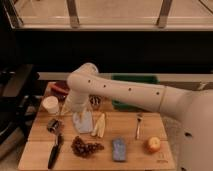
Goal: Place brush in table surface
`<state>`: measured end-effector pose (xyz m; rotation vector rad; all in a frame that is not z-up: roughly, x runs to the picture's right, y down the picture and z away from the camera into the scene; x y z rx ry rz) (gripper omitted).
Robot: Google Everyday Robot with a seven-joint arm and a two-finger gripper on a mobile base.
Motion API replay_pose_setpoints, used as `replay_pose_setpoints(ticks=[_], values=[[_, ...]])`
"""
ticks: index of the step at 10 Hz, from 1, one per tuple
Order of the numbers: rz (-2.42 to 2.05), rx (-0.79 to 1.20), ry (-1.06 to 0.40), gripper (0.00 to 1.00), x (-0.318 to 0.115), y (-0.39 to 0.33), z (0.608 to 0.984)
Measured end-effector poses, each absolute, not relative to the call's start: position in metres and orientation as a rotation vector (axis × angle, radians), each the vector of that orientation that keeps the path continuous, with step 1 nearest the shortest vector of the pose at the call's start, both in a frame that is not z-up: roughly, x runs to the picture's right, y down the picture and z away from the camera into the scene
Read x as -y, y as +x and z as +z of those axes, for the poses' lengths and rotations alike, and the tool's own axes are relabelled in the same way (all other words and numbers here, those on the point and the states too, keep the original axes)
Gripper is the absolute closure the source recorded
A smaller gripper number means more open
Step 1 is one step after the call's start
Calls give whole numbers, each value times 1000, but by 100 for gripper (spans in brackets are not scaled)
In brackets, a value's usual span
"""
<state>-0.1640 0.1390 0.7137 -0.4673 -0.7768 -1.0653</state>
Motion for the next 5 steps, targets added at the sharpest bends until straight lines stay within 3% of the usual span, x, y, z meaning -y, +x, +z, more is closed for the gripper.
replay_pose_setpoints(ticks=[5], values=[[-1160, 883, -487, 35, -193, -230, 750]])
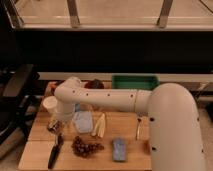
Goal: Place brush in table surface
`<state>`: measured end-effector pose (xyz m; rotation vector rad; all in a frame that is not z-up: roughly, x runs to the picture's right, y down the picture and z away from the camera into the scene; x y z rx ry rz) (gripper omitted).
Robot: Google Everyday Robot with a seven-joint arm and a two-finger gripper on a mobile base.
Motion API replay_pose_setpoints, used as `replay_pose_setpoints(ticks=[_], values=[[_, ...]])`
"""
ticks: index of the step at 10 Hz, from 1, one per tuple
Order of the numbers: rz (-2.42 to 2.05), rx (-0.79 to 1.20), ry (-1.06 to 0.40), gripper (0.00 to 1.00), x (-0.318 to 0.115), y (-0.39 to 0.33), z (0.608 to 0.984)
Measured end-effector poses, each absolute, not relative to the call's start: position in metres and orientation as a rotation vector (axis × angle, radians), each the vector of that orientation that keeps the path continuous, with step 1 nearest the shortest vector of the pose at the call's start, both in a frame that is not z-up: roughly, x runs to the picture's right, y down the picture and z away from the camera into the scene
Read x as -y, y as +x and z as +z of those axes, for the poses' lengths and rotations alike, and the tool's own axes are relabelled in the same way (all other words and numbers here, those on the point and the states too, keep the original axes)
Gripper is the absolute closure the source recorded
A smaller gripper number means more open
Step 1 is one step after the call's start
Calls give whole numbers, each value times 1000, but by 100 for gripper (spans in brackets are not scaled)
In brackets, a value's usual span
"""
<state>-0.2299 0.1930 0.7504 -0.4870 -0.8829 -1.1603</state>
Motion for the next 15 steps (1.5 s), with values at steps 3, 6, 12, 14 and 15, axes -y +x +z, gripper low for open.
replay_pose_setpoints(ticks=[3, 6, 12, 14, 15], values=[[-1162, 872, -475, 35, -191, -229, 750], [-1163, 871, -480, 35, -191, -230, 750], [-1225, 898, -570, 35, -214, -256, 766], [-1232, 918, -611, 35, -228, -261, 769], [-1231, 926, -628, 35, -234, -262, 771]])
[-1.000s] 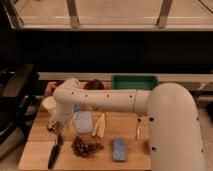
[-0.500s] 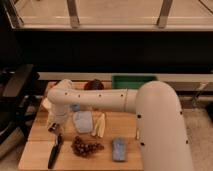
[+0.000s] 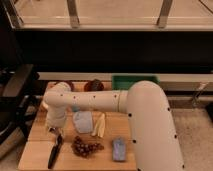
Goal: Place brush in table surface
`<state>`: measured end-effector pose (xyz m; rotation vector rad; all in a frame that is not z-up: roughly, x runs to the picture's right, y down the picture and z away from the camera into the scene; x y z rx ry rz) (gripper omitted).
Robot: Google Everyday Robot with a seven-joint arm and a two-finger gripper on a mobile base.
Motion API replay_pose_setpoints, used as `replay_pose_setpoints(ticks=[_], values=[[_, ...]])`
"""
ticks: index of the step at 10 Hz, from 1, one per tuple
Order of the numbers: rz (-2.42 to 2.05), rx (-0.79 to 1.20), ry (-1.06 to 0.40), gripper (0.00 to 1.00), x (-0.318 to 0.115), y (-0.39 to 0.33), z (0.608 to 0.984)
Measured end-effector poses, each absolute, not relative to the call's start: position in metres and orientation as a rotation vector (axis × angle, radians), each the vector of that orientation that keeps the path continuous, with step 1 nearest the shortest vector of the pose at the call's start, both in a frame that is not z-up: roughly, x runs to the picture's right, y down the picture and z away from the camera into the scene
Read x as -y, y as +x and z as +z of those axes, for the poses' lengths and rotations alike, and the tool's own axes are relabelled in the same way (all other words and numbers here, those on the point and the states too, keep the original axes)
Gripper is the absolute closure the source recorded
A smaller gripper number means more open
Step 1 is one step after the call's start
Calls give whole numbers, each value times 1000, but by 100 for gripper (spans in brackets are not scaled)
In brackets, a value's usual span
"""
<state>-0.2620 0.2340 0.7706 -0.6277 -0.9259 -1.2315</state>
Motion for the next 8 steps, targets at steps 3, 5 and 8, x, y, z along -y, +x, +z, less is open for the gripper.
replay_pose_setpoints(ticks=[3, 5, 8], values=[[-1220, 962, -699, 37, -262, -265, 786], [-1212, 989, -728, 55, -272, -266, 790], [-1219, 982, -726, 87, -269, -264, 790]])
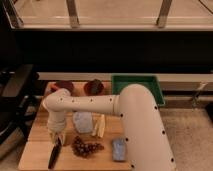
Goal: Place brush in table surface
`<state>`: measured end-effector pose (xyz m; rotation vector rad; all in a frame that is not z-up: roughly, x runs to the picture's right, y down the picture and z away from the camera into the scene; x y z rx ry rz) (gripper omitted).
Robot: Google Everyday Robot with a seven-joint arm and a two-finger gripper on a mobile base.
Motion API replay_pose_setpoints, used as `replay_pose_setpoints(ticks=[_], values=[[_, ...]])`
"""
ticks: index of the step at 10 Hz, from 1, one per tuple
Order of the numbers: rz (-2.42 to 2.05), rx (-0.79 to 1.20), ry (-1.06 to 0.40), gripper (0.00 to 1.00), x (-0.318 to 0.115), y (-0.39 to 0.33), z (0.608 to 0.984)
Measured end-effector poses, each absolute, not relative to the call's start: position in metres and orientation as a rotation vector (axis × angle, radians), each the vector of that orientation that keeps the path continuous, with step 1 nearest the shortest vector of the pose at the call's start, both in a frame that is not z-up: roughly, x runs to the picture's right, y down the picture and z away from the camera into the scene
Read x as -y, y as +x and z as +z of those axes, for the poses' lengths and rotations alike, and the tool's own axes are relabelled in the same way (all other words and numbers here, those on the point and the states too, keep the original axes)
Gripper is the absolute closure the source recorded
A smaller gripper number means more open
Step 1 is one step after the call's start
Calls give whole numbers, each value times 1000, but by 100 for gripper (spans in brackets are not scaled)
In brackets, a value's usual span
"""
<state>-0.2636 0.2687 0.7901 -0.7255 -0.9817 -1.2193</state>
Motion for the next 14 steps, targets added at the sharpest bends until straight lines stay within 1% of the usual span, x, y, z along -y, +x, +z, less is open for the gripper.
replay_pose_setpoints(ticks=[1, 2, 5, 6, 7, 9, 11, 14], values=[[-1220, 981, -725, 95, -269, -263, 790], [-1221, 980, -722, 99, -268, -263, 790], [-1155, 927, -611, 100, -239, -243, 774], [-1135, 912, -563, 100, -224, -235, 763], [-1101, 892, -488, 100, -201, -222, 747], [-1042, 859, -368, 100, -168, -194, 727], [-996, 840, -287, 100, -149, -176, 720], [-954, 831, -237, 100, -134, -156, 723]])
